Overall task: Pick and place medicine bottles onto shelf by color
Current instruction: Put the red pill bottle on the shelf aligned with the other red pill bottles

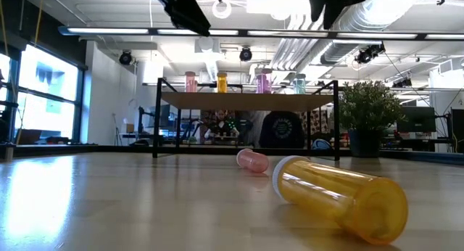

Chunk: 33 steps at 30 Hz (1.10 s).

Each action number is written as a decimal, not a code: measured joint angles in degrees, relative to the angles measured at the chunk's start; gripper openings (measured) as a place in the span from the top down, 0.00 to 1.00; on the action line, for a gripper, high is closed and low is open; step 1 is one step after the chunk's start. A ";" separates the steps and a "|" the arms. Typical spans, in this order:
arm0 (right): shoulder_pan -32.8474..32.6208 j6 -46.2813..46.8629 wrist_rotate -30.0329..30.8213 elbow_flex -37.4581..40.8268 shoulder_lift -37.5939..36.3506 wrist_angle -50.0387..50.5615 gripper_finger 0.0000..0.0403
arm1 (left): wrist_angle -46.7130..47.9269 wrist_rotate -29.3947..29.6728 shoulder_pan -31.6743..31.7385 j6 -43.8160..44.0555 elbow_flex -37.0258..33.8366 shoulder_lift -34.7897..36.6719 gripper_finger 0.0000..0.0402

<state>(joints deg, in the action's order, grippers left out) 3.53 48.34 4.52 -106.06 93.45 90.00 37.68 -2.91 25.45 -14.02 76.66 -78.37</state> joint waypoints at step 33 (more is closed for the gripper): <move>-8.96 5.32 -3.51 43.30 -16.59 -52.41 0.59 | -6.40 8.54 -20.95 39.18 -24.30 15.63 0.41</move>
<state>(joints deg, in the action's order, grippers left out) -5.43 53.66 1.02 -62.76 76.86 37.59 31.28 5.63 4.50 25.16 52.36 -62.74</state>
